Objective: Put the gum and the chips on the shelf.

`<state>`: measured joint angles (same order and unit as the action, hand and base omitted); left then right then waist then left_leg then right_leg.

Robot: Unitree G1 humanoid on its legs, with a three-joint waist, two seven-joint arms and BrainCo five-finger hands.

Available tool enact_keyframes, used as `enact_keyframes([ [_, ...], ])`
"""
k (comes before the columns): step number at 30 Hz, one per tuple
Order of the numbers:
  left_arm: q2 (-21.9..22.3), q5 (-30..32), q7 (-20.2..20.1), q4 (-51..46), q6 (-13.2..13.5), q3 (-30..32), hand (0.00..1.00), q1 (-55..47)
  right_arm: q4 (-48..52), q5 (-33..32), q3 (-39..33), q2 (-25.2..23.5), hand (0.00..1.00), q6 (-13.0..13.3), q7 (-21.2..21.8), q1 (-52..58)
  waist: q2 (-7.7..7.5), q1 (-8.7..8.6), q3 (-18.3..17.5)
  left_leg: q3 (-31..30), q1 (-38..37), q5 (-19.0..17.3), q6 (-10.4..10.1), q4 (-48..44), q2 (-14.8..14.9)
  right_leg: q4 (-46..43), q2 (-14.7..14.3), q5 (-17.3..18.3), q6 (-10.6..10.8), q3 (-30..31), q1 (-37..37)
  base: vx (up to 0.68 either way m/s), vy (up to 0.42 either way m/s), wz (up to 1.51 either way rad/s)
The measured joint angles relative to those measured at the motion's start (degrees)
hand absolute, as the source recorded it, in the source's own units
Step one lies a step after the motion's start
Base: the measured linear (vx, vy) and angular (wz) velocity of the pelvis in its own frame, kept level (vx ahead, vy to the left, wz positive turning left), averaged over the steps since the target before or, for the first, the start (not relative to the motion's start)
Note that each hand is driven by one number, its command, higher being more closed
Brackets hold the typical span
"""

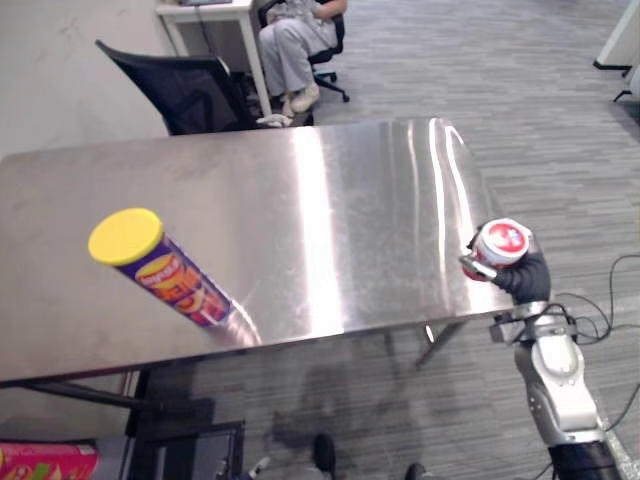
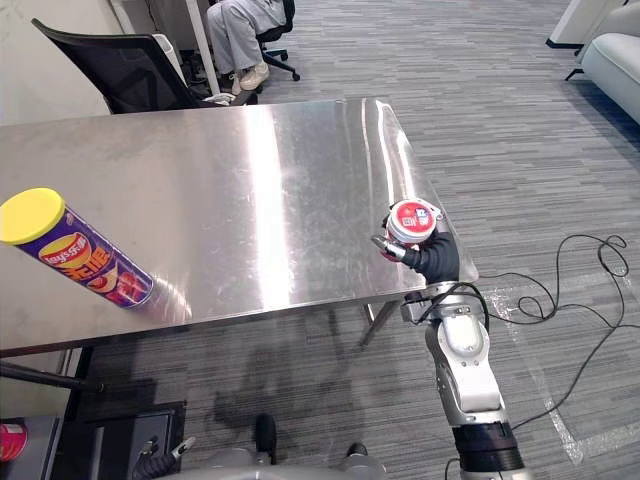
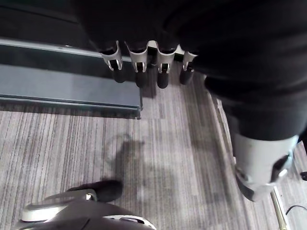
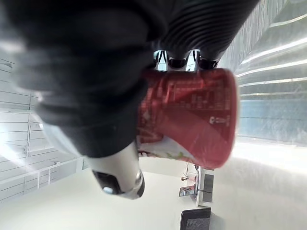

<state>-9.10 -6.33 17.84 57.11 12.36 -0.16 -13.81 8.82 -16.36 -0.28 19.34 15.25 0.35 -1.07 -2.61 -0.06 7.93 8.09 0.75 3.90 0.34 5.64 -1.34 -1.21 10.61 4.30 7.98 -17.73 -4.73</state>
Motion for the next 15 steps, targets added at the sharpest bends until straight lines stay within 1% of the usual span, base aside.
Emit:
enact_keyframes([
  [2,0.12,0.01,0.01,-0.06,0.0,-0.04,0.0,0.05,-0.01,0.0,-0.86,0.0,1.0,-0.01,-0.09,0.95,0.27,-0.17,-0.44,-1.02,-0.01,0.12,0.15,0.0,-0.07,-0.18,0.23,0.12,-0.07,-0.86,-0.51,0.01,0.018,0.23],
  [4,0.23,0.22,0.01,0.02,-0.07,-0.02,0.0,-0.18,0.0,0.0,-1.6,0.0,1.0,-0.01,-0.21,1.19,0.49,0.01,-0.6,-1.26,-0.15,0.19,0.26,-0.01,-0.33,-1.4,0.64,0.81,-0.09,-0.89,-0.25,-0.01,0.034,0.14],
  [6,0.22,0.4,0.02,0.02,-0.1,0.02,0.0,-0.57,0.0,0.0,-1.71,0.0,1.0,-0.02,-0.91,1.33,0.59,-0.04,-0.68,-1.88,-0.38,0.07,0.01,-0.03,-0.67,-4.37,1.33,2.33,-0.21,-0.92,0.55,-0.03,0.039,0.15],
  [9,0.22,0.39,0.01,-0.02,-0.1,0.04,0.0,-1.21,0.0,0.0,-1.7,-0.1,1.0,-0.02,-1.12,2.85,0.49,0.16,-0.83,-2.53,-1.05,0.21,-0.04,-0.06,-0.92,-6.33,1.77,3.55,-0.43,-0.83,0.46,-0.03,0.024,0.13],
  [11,0.22,0.36,0.02,-0.01,-0.11,0.13,0.0,-1.75,0.0,0.0,-1.7,-0.1,1.0,0.0,-0.99,3.31,0.4,0.18,-0.82,-2.92,-1.0,0.44,-0.09,-0.07,-0.83,-7.45,1.83,4.5,-1.3,-0.96,0.73,-0.03,-0.006,0.13],
  [13,0.24,0.23,0.03,-0.03,-0.29,0.33,0.0,-1.81,0.0,-0.54,-1.72,-0.1,1.0,0.01,-0.57,3.42,0.15,0.02,-0.66,-3.82,1.11,-0.79,-0.24,-3.82,-0.65,-8.82,1.91,5.25,-2.0,-1.45,1.25,-0.04,-0.02,0.23],
  [14,0.27,-0.32,0.05,-0.11,-0.3,0.57,0.0,-1.57,0.0,-0.99,-1.63,-0.11,1.0,0.02,0.04,3.21,0.05,0.3,-0.45,-4.15,3.57,-2.36,-0.01,-8.43,-0.1,-9.43,1.55,5.41,-2.26,-1.59,1.53,-0.07,-0.051,0.26],
  [15,0.41,-0.32,0.06,-0.19,-0.25,0.93,0.0,-1.57,0.0,-1.94,-1.31,-0.13,1.0,0.02,0.87,2.49,0.42,0.5,-0.13,-5.3,6.57,-4.21,-0.09,-14.04,0.84,-9.86,0.63,5.37,-2.19,-2.42,1.41,-0.09,-0.062,0.27],
])
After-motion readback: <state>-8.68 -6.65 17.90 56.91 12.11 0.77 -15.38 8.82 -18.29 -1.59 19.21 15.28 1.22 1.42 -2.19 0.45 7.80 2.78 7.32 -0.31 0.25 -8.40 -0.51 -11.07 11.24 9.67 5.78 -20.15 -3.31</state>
